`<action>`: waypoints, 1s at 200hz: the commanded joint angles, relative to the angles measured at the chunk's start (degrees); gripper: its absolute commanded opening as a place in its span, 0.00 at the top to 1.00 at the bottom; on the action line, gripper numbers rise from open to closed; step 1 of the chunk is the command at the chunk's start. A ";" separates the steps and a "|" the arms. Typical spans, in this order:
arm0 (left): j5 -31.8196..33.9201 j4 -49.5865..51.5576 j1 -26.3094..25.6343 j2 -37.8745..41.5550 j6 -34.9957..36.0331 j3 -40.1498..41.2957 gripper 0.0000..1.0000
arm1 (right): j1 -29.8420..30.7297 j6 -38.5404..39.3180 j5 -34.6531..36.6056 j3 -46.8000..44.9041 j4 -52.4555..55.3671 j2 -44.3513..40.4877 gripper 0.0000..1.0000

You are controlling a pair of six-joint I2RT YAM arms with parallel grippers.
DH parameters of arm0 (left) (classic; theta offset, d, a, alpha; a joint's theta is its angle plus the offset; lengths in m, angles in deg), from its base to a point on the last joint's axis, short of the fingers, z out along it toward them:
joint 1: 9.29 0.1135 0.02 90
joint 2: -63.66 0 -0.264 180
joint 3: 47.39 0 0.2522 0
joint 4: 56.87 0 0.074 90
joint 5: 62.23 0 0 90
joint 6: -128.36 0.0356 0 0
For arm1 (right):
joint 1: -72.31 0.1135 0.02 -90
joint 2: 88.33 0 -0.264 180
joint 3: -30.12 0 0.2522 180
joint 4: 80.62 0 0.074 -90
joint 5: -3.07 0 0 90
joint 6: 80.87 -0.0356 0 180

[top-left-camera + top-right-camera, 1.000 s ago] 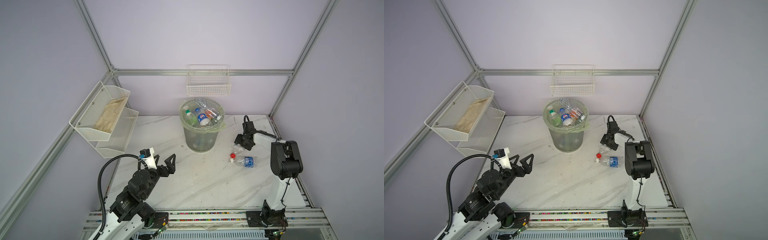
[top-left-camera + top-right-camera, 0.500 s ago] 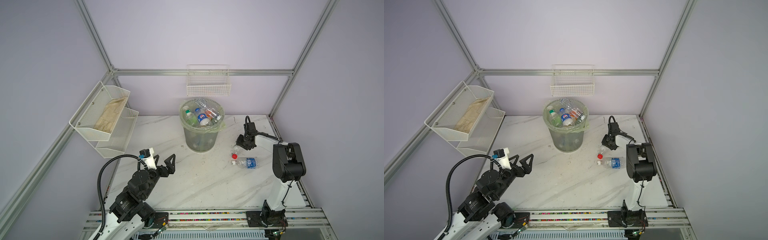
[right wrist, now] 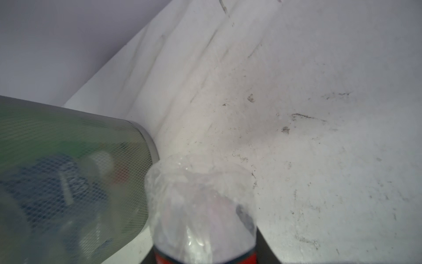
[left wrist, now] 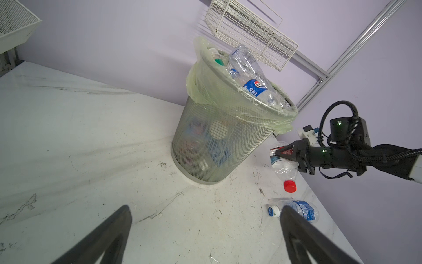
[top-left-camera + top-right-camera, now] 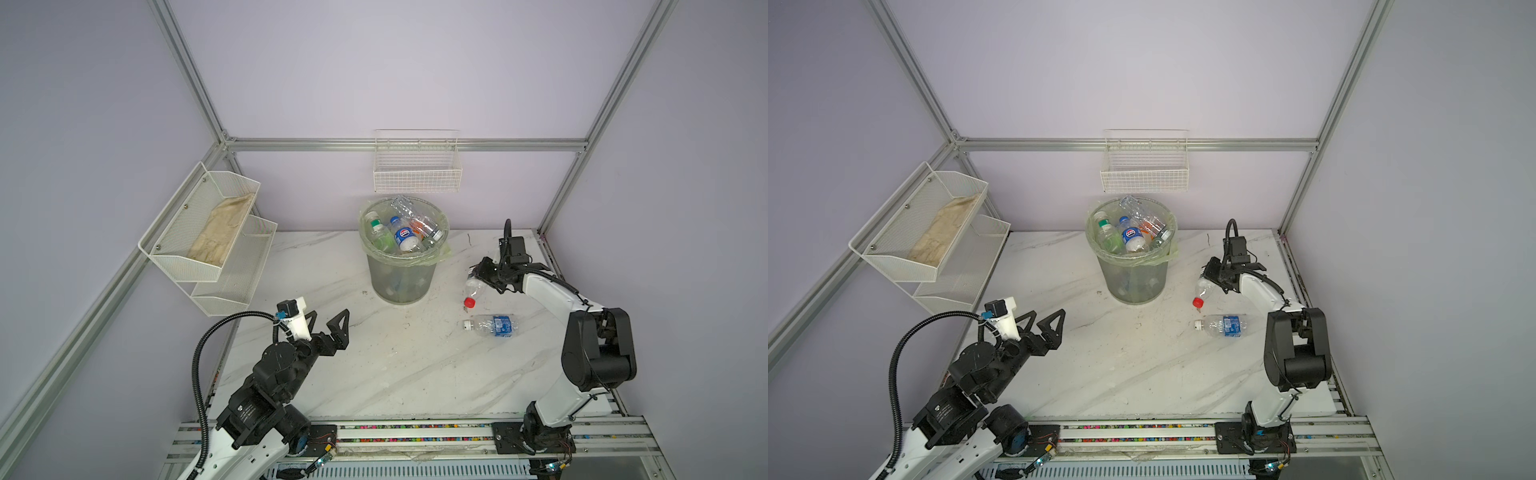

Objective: Throw the plastic bottles in the bin
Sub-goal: Pick up the plastic bottle from the top-right of the table, then throw the plastic bottle into the trash bin.

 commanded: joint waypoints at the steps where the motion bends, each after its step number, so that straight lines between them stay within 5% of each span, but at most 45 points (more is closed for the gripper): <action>1: 0.12 -0.93 -0.46 0.41 -1.30 2.18 0.00 | -0.21 0.63 -2.60 -0.25 -2.89 -5.69 1.00; 123: -0.16 -0.90 -0.54 0.75 -1.62 1.90 0.00 | -0.08 -7.58 -10.43 -5.98 -29.21 -42.13 1.00; 200: -0.21 -0.97 -0.54 0.58 -1.57 1.24 0.00 | -0.08 -11.70 -15.94 -3.78 -32.56 -41.35 1.00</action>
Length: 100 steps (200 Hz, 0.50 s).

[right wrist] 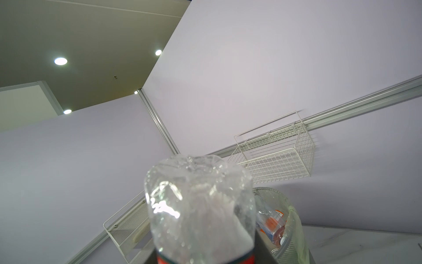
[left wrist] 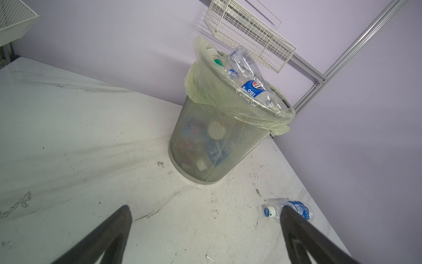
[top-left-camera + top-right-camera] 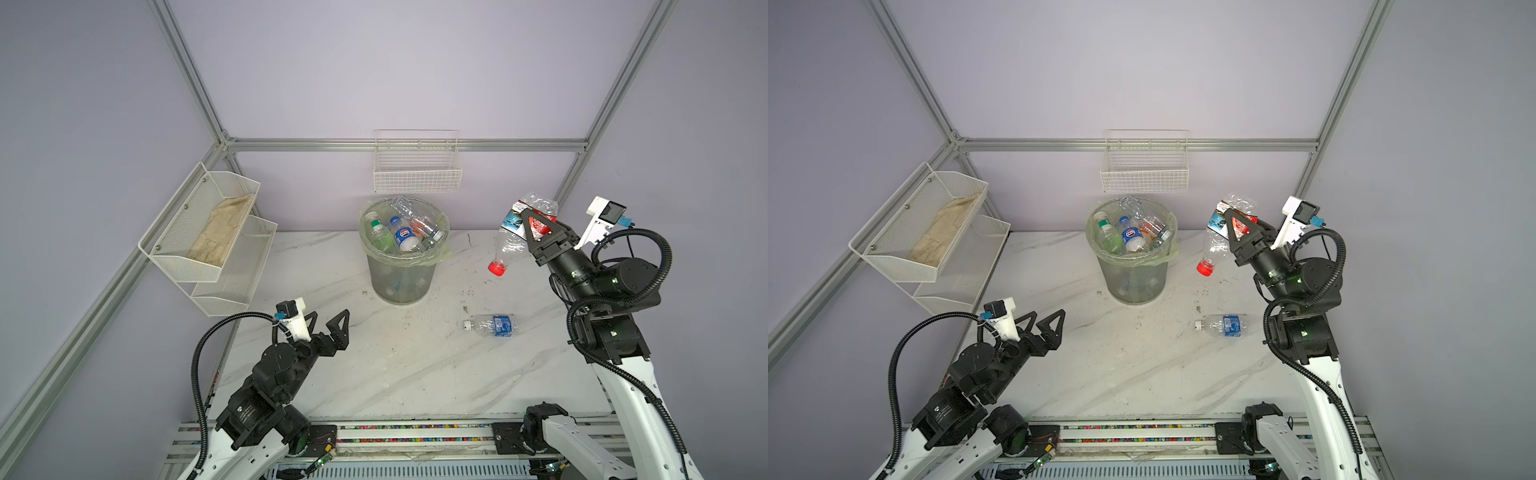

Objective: Throw the plastic bottles in the bin
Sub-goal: Throw the plastic bottle into the trash bin.

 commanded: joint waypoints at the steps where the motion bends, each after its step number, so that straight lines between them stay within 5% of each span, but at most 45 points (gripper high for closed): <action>1: -0.19 -0.97 -0.20 0.32 -0.32 1.24 0.00 | -0.08 -2.53 -2.91 -0.02 -3.78 0.75 1.00; 56: -0.19 -1.43 -0.22 -1.15 0.24 0.14 0.00 | 1.79 -1.62 -3.56 1.34 -3.62 2.90 1.00; 100: -0.29 -2.73 -0.20 -2.18 0.52 0.37 0.00 | 15.44 10.45 8.06 9.18 8.79 8.46 1.00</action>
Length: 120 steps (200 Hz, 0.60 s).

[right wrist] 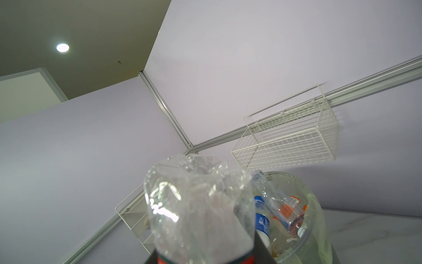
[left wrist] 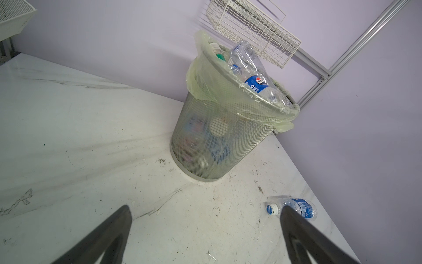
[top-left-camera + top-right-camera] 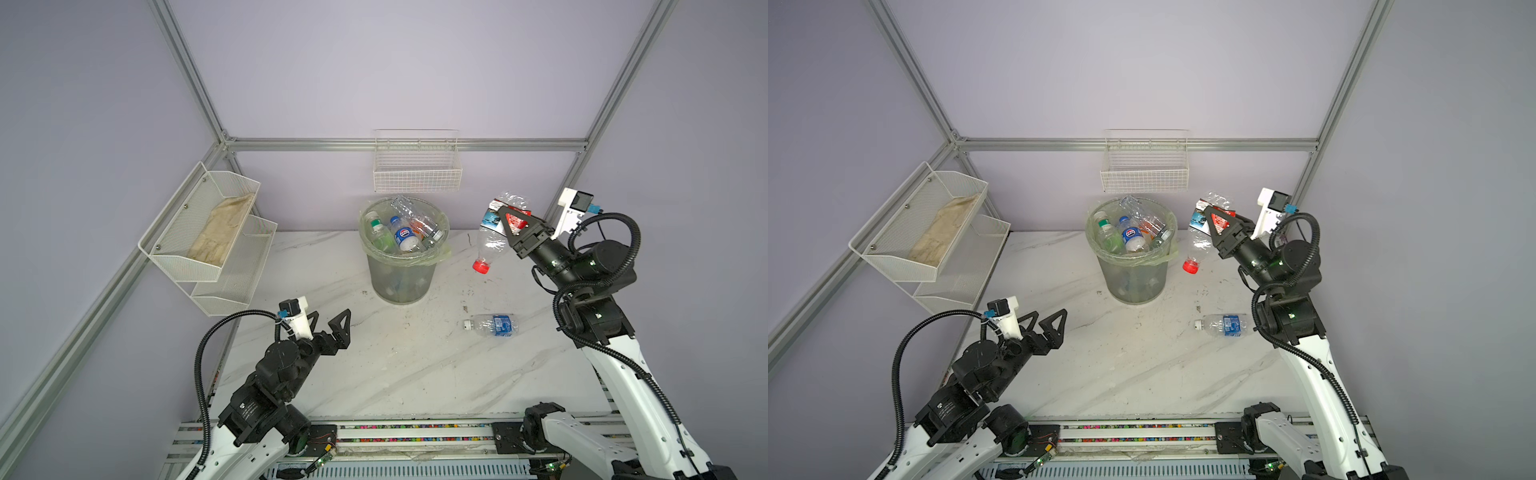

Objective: Throw the plastic bottles in the bin
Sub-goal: Throw the plastic bottle into the trash bin.

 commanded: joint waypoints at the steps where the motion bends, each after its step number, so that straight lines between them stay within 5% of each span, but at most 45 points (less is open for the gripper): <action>1: -0.24 -2.66 -0.18 -0.65 0.43 0.35 0.00 | 5.56 6.62 6.25 4.02 5.38 1.69 1.00; 120: -0.20 -2.50 -0.33 1.47 0.67 1.88 0.00 | 6.93 7.33 5.83 10.85 5.14 7.57 1.00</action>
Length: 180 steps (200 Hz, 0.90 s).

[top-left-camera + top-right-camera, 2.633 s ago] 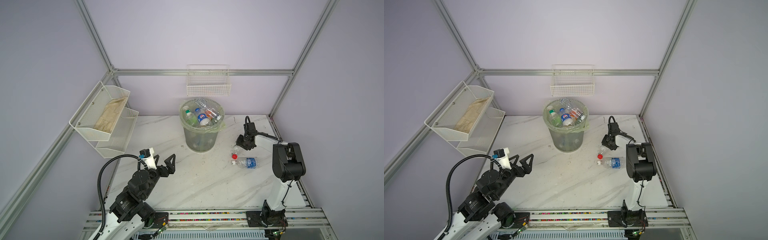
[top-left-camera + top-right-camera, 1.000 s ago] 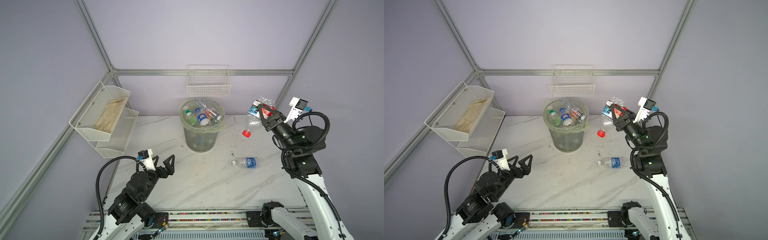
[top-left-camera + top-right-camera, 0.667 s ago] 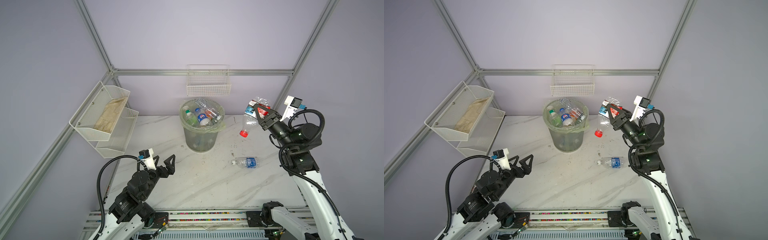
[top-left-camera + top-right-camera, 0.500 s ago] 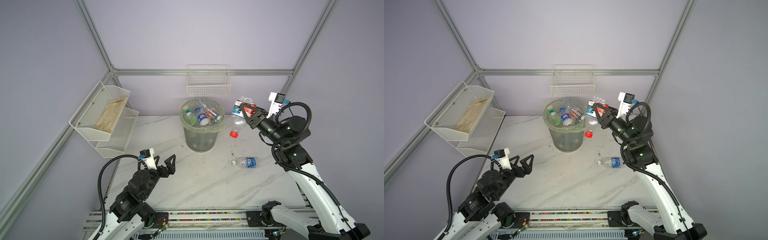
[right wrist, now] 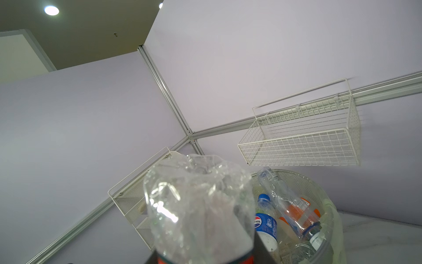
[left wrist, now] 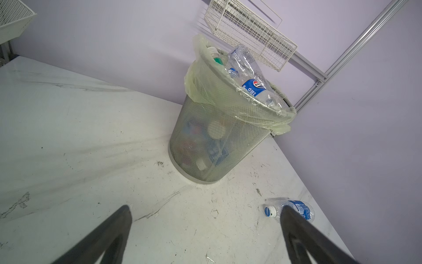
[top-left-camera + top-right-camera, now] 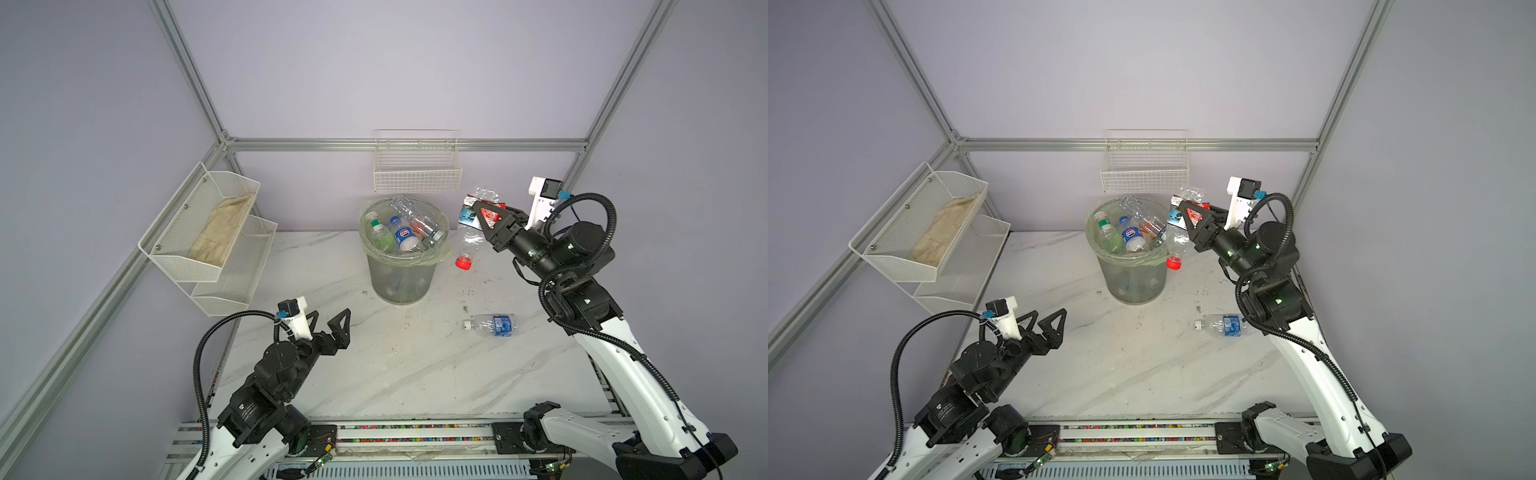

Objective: Throw the plastic bottles in the bin
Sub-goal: Throw the plastic bottle into the trash bin.

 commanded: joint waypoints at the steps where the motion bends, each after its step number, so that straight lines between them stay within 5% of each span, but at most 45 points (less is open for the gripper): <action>1: -0.18 -1.93 -0.27 0.80 0.46 1.86 0.00 | 0.59 0.70 0.29 3.58 -0.30 2.23 1.00; 58: -0.01 -0.93 -0.26 2.30 0.21 1.92 0.00 | 4.00 3.25 1.95 15.54 2.04 14.16 1.00; 104: 0.24 0.00 -0.26 3.27 0.21 1.90 0.00 | 4.93 2.72 3.10 29.52 7.71 33.08 1.00; 122: 0.42 0.93 -0.27 3.73 0.36 1.53 0.00 | 4.99 3.58 3.71 35.14 13.92 39.70 0.49; 128: 0.47 1.31 -0.25 3.87 0.46 1.34 0.00 | 5.20 4.32 4.72 36.94 16.74 41.25 0.09; 130: 0.51 1.41 -0.26 3.98 0.45 1.33 0.00 | 5.27 4.44 5.72 37.68 17.81 41.76 0.04; 151: 1.17 3.34 -0.27 5.24 0.89 0.81 0.00 | 5.58 6.62 11.43 40.55 23.97 42.46 0.03; 180: 1.96 3.96 -0.26 6.52 1.15 1.29 0.00 | 5.59 7.05 16.62 31.29 17.21 33.33 0.03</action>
